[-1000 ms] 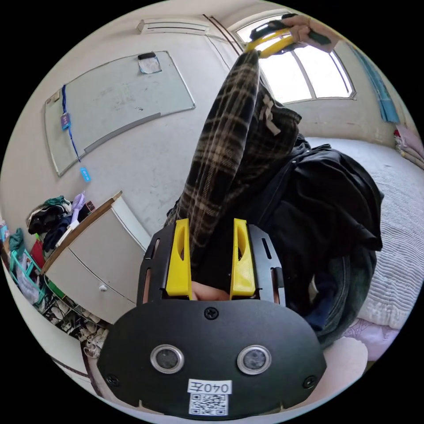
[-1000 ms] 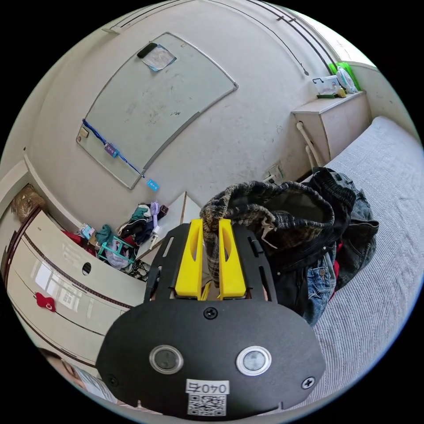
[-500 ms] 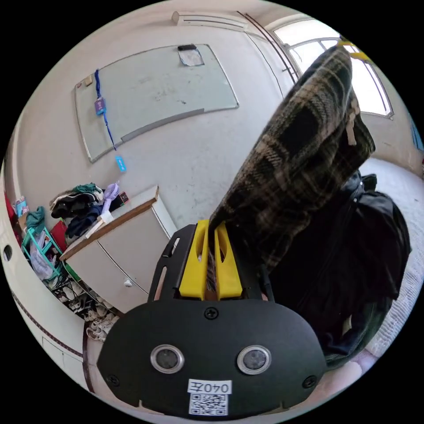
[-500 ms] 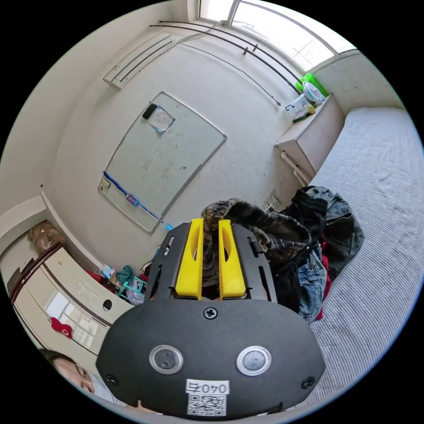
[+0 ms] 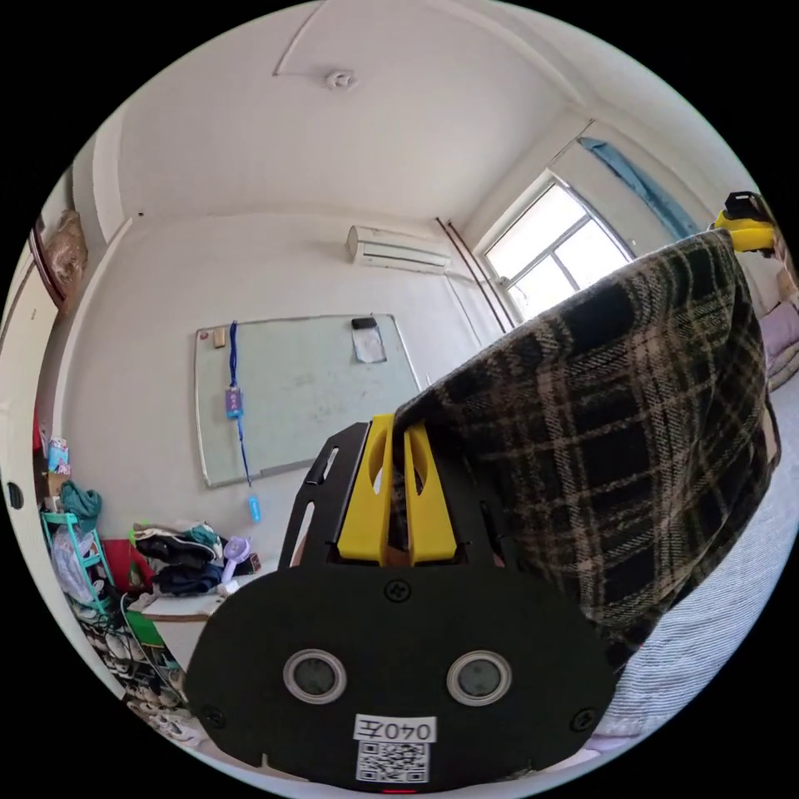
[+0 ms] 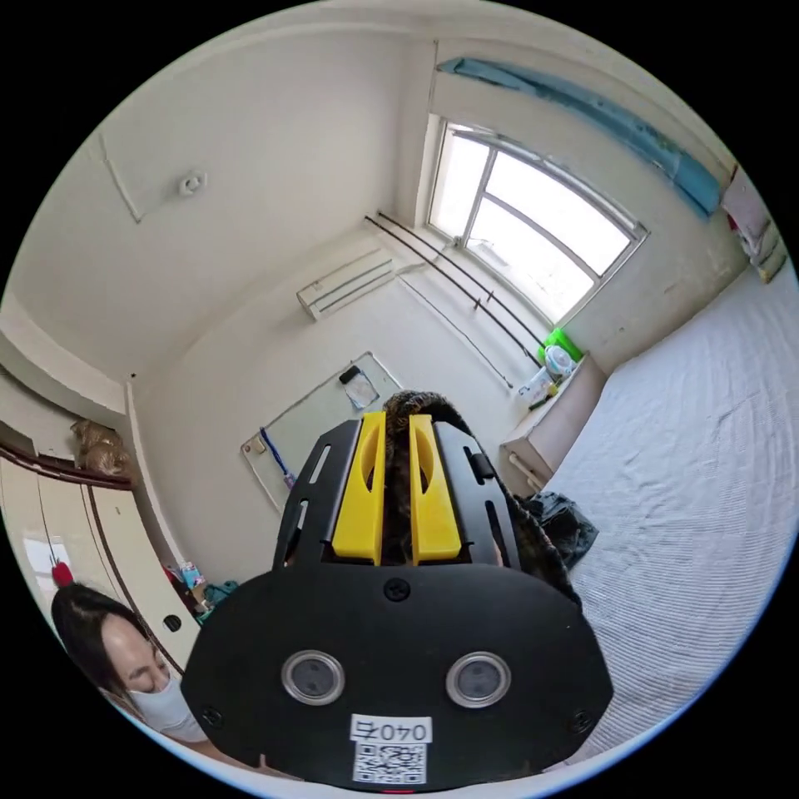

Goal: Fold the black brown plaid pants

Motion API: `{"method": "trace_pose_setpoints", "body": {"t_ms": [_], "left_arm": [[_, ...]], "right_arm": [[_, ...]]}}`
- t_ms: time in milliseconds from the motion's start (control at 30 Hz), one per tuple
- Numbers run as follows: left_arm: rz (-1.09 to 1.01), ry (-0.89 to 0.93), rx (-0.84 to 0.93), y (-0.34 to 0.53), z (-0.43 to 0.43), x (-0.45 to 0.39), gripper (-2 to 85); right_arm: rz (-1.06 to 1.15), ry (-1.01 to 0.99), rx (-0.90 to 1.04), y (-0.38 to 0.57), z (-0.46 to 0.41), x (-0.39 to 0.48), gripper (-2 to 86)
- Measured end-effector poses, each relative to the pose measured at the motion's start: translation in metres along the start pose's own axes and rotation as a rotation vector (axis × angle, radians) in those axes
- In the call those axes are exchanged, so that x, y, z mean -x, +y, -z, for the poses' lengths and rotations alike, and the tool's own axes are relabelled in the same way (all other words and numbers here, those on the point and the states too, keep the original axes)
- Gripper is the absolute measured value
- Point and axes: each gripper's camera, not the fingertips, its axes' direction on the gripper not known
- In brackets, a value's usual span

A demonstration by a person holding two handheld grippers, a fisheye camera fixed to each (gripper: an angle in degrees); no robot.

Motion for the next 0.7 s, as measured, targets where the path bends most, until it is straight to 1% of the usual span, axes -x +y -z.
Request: {"method": "trace_pose_setpoints", "body": {"t_ms": [67,100,133,167,200,267,333,367,533,633,700], "left_arm": [[0.005,0.032,-0.08,-0.036,0.027,-0.015,-0.9],[0.009,0.066,-0.117,-0.06,0.043,-0.025,-0.9],[0.013,0.094,-0.13,-0.071,0.049,-0.029,-0.9],[0.015,0.169,-0.135,-0.093,0.059,-0.038,-0.9],[0.03,0.256,-0.131,-0.111,0.067,-0.047,-0.9],[0.052,0.365,-0.136,-0.127,0.078,-0.064,-0.9],[0.053,0.444,-0.141,-0.131,0.091,-0.091,-0.9],[0.043,0.486,-0.136,-0.128,0.101,-0.114,-0.9],[0.006,0.606,-0.144,-0.108,0.144,-0.199,-0.9],[-0.03,0.698,-0.153,-0.12,0.161,-0.246,-0.9],[-0.044,0.753,-0.168,-0.146,0.165,-0.281,-0.8]], "right_arm": [[0.125,0.053,-0.129,0.003,0.094,0.037,4.4],[0.159,0.071,-0.157,0.004,0.117,0.047,4.4],[0.218,0.111,-0.203,0.009,0.161,0.066,4.4],[0.27,0.146,-0.232,0.015,0.201,0.08,4.4],[0.291,0.162,-0.243,0.02,0.22,0.085,4.4],[0.356,0.281,-0.278,0.049,0.286,0.094,4.5],[0.373,0.393,-0.309,0.082,0.328,0.085,4.4],[0.364,0.454,-0.326,0.109,0.354,0.072,4.4],[0.235,0.587,-0.435,0.222,0.455,-0.004,4.3],[0.131,0.654,-0.558,0.277,0.507,-0.054,4.2],[0.088,0.676,-0.633,0.302,0.531,-0.079,4.2]]}}
